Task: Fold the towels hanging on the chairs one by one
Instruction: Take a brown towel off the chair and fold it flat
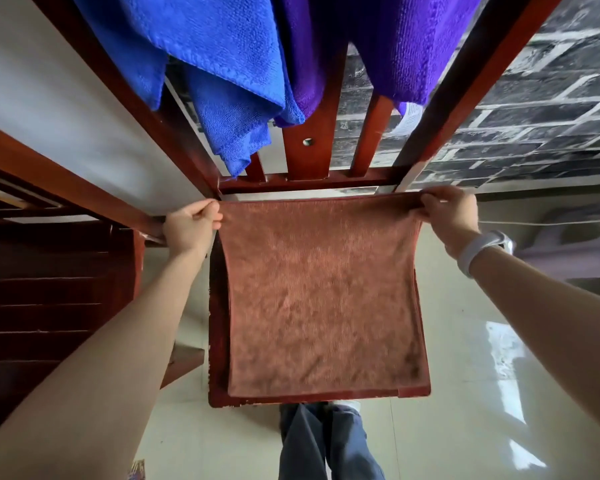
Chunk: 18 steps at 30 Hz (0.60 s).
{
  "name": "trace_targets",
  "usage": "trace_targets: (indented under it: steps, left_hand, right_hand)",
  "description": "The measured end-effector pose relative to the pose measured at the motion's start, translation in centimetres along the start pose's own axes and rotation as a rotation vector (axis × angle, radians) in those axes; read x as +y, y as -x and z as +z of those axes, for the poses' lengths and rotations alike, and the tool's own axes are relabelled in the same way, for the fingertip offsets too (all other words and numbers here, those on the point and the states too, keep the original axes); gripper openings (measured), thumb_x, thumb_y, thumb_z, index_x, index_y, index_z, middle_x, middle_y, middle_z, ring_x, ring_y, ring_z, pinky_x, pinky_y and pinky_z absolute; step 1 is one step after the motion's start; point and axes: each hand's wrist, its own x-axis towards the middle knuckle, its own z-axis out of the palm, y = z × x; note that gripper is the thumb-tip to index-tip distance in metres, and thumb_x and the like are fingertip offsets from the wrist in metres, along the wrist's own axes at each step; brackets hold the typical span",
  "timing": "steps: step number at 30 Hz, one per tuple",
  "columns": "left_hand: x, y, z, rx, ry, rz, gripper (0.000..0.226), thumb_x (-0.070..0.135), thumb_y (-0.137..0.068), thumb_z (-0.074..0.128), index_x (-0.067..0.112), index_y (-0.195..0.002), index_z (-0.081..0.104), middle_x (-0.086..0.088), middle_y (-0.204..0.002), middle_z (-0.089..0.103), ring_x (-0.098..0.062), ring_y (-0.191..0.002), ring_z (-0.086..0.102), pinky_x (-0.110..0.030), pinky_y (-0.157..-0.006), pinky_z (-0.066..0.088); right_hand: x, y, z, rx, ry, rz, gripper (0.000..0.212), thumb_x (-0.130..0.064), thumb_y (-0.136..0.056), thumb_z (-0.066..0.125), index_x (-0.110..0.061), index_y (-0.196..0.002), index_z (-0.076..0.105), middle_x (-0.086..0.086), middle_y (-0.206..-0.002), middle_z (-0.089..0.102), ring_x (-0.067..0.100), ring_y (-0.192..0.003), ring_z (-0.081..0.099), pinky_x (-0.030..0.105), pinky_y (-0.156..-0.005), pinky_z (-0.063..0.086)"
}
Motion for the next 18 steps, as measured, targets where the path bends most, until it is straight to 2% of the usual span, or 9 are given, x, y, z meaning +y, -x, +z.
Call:
trace_targets:
  steps: [3,6,8,10,12,13,16,18]
  left_hand:
    - [0.8,0.5,0.0,-0.022,0.059,0.016,0.026,0.009,-0.090,0.054,0.002,-0.114,0.062,-0.008,-0.091,0.064,0.008,-0.045,0.057,-0.003,-0.048,0.040]
    - [0.1,2.1,-0.4,-0.054,0.101,-0.048,0.024,0.015,-0.088,0.058,0.004,-0.109,0.063,0.000,-0.079,0.065,0.005,-0.048,0.058,-0.005,-0.049,0.042]
    - [-1.1,3.6,-0.9,-0.045,0.141,-0.121,0.018,0.021,-0.087,0.061,0.009,-0.099,0.065,0.000,-0.079,0.065,0.004,-0.050,0.057,-0.008,-0.052,0.044]
    - [-2.5,5.2,-1.6,-0.015,0.186,-0.194,0.006,0.021,-0.086,0.063,0.016,-0.082,0.064,0.002,-0.076,0.064,0.003,-0.050,0.057,-0.012,-0.057,0.045]
    - [-4.3,6.6,-2.3,0.008,0.207,-0.252,0.013,0.015,-0.085,0.064,0.022,-0.074,0.061,0.002,-0.072,0.063,0.003,-0.048,0.057,-0.015,-0.060,0.047]
    - [-5.3,7.4,-2.7,0.007,0.207,-0.272,0.015,0.012,-0.085,0.064,0.022,-0.074,0.061,0.003,-0.070,0.063,0.003,-0.048,0.058,-0.014,-0.059,0.048]
    - [-8.1,10.1,-3.6,-0.016,0.200,-0.314,0.016,0.004,-0.084,0.062,0.019,-0.077,0.062,0.003,-0.069,0.064,0.003,-0.052,0.061,-0.009,-0.055,0.050]
    - [-9.8,11.7,-4.0,-0.031,0.198,-0.350,0.017,0.001,-0.085,0.060,0.016,-0.079,0.062,-0.001,-0.075,0.062,-0.001,-0.056,0.062,-0.008,-0.058,0.051]
  right_hand:
    - [-0.5,0.5,-0.4,0.002,0.000,-0.060,0.017,-0.002,-0.085,0.051,-0.014,-0.091,0.062,0.008,-0.084,0.063,0.016,-0.064,0.065,0.041,-0.076,0.058]
    - [0.3,2.6,-1.2,0.025,0.169,-0.181,0.017,-0.006,-0.083,0.057,-0.011,-0.096,0.067,-0.008,-0.084,0.046,0.027,-0.083,0.059,0.046,-0.083,0.053]
    - [1.6,4.7,-1.7,0.014,0.203,-0.171,0.017,-0.009,-0.084,0.058,-0.012,-0.097,0.068,-0.009,-0.077,0.045,0.022,-0.075,0.054,0.044,-0.078,0.053]
    - [3.1,7.0,-2.3,-0.008,0.124,-0.093,0.014,-0.009,-0.085,0.057,-0.016,-0.094,0.065,0.000,-0.068,0.055,0.013,-0.055,0.056,0.033,-0.062,0.055]
    - [5.2,9.1,-2.8,-0.057,0.015,0.007,0.013,-0.003,-0.085,0.055,-0.013,-0.090,0.063,0.003,-0.062,0.058,0.004,-0.042,0.055,0.020,-0.047,0.049]
    - [6.3,10.2,-3.0,-0.082,-0.020,0.058,0.016,0.000,-0.084,0.054,-0.014,-0.085,0.062,0.004,-0.063,0.059,0.004,-0.045,0.057,0.019,-0.047,0.050]
    - [9.0,13.0,-3.3,-0.124,-0.127,0.206,0.030,0.004,-0.082,0.050,-0.023,-0.077,0.063,0.010,-0.079,0.063,0.023,-0.070,0.061,0.036,-0.067,0.055]
    - [10.1,14.9,-3.4,-0.117,-0.241,0.329,0.024,0.001,-0.086,0.048,-0.017,-0.079,0.063,0.014,-0.084,0.061,0.025,-0.073,0.059,0.035,-0.068,0.055]
